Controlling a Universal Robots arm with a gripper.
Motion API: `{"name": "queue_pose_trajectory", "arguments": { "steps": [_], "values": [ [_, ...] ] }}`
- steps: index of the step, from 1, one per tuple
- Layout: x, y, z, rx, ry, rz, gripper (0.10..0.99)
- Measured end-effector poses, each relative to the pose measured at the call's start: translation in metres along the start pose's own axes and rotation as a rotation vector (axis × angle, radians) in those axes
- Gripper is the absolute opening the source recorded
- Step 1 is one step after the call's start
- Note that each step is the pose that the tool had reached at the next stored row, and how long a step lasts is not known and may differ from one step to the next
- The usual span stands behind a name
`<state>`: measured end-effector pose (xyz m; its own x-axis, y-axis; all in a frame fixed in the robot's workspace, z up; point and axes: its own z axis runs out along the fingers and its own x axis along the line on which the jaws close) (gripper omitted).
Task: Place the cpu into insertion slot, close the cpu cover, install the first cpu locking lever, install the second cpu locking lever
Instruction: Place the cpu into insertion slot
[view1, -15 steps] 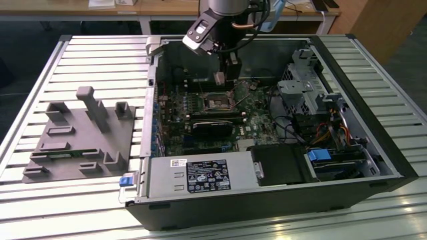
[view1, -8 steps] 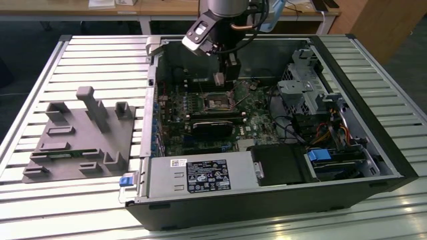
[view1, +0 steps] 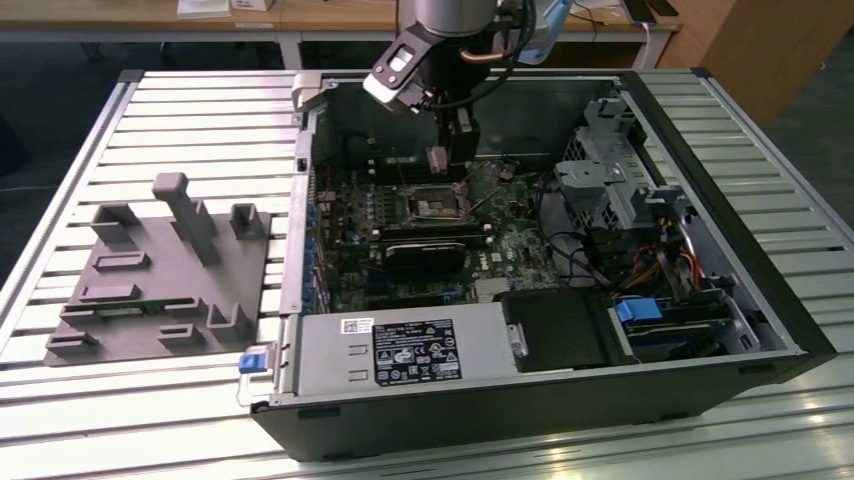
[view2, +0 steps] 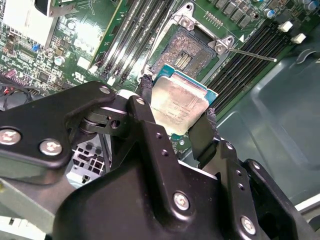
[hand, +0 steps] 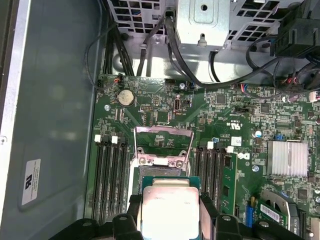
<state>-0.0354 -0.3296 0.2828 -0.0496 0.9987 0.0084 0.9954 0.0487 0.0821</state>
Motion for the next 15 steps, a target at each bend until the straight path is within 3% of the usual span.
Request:
{"name": "queue_pose_trajectory", "arguments": {
  "steps": [15],
  "values": [
    [0.0028,-0.0003,0.0052,0.000,-0.0011,0.009,0.541]
  ]
}}
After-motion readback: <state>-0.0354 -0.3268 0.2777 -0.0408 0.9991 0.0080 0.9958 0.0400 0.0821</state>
